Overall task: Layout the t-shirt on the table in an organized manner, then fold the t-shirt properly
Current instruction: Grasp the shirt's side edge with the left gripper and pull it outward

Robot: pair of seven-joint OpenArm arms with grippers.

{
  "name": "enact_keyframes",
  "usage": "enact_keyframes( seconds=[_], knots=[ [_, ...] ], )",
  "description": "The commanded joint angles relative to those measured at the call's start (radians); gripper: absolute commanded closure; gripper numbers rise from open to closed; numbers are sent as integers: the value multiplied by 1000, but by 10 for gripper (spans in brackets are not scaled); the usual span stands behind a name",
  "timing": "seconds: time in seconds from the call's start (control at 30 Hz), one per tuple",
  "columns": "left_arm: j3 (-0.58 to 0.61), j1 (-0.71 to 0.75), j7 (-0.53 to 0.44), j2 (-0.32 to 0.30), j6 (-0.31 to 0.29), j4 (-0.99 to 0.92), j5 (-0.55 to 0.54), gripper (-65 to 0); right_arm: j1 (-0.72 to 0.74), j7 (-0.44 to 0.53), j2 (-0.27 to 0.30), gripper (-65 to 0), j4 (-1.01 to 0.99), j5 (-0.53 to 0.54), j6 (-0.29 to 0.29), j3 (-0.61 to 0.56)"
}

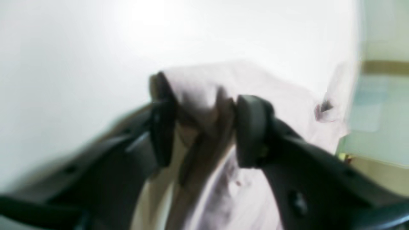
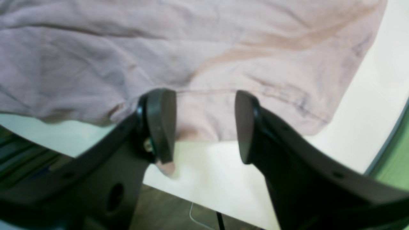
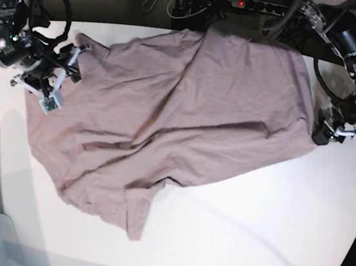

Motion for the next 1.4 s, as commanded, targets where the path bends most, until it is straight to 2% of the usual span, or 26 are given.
enact_keyframes(
  seconds=[0.0, 0.23, 0.37, 0.5, 0.57, 0.73, 0.8, 1.1, 1.3, 1.37],
  knots=[
    [3, -14, -23, -16, 1, 7, 0, -256, 10, 15, 16, -302, 13, 6, 5, 6],
    [0, -15, -39, -16, 1, 10, -7, -243, 11, 15, 17, -302, 13, 4, 5, 6],
    [3, -48, -43, -45, 1, 10, -2, -139, 11, 15, 17, -302, 13, 4, 5, 6],
    [5, -74, -43, -54, 1, 10, 0, -69, 22, 14, 19, -302, 12, 4, 5, 6],
    [5, -86, -43, -76, 1, 8, 0, -54, 25, 14, 19, -302, 12, 4, 5, 6],
    [5, -106, -44, -82, 1, 10, 0, -38, 25, 14, 19, -302, 12, 4, 5, 6],
    [5, -108, -44, -83, 1, 11, 0, -4, 25, 14, 19, -302, 12, 4, 5, 6],
    [5, -169, -30, -114, 1, 57, -7, -9, 23, 14, 19, -302, 12, 4, 5, 6],
    [-1, -123, 59, -86, 9, 165, -8, -16, 23, 12, 19, -302, 12, 4, 5, 6],
    [-4, -78, 56, -65, 10, 195, -8, -50, 23, 12, 19, -302, 12, 4, 5, 6]
  ],
)
